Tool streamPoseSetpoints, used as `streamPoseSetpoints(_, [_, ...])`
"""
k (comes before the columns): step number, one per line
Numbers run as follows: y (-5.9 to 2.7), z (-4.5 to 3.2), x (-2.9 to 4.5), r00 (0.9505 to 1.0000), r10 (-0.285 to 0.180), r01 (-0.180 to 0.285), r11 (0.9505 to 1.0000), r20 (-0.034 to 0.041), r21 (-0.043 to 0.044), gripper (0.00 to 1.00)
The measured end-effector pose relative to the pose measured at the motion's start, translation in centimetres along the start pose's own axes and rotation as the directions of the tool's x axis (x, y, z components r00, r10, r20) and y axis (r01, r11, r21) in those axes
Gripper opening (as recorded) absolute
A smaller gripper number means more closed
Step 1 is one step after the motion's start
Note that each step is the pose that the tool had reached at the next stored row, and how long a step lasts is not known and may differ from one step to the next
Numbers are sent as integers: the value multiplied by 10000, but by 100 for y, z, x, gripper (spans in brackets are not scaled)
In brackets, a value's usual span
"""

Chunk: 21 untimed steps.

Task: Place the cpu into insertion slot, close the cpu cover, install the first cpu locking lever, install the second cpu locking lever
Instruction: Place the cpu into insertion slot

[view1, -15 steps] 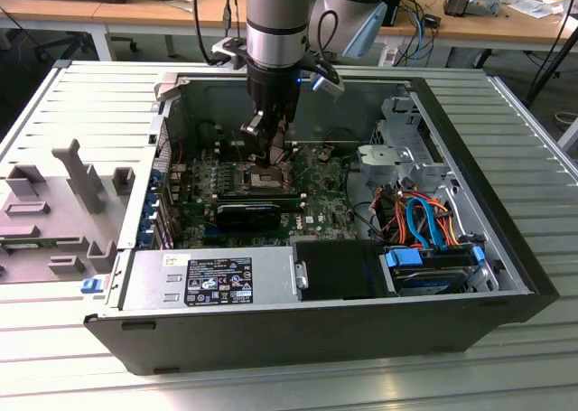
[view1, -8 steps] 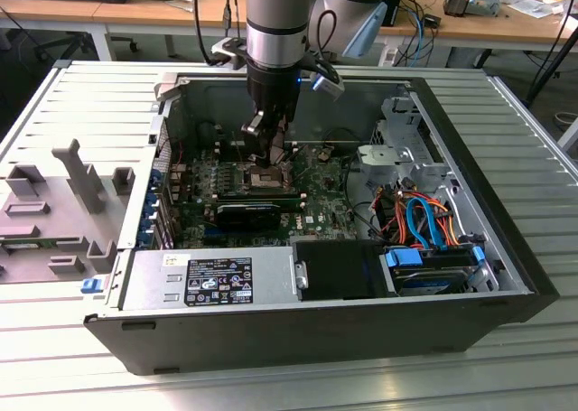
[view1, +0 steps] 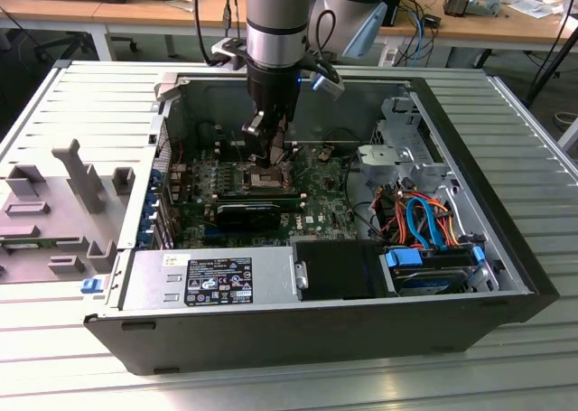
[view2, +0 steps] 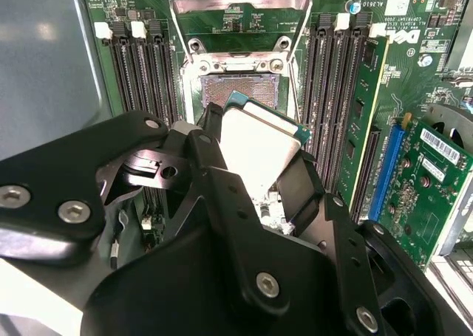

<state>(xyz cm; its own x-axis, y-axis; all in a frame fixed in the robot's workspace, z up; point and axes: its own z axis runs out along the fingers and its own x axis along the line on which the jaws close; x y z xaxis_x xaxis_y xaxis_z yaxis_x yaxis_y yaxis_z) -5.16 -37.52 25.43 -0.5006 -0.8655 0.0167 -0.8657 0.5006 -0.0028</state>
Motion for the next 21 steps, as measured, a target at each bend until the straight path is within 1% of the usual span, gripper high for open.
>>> streamPoseSetpoints(21, [0, 0, 0, 9991, -426, 426, 9991, 2, 8, 54])
